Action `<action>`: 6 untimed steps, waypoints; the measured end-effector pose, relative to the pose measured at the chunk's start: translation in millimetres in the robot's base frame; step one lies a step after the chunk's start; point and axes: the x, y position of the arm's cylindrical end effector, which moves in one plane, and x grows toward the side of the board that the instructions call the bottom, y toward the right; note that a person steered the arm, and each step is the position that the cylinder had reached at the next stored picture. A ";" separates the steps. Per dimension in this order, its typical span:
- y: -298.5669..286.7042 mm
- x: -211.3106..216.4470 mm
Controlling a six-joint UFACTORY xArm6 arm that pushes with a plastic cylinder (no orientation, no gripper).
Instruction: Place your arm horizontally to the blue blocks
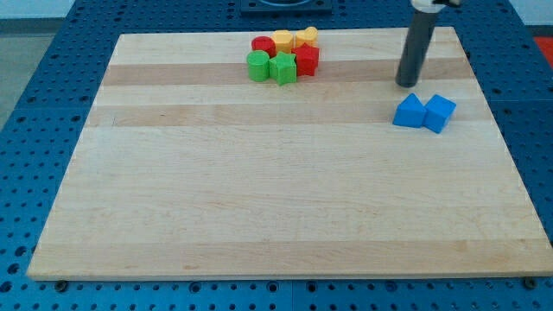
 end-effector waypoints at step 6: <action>66.9 79.9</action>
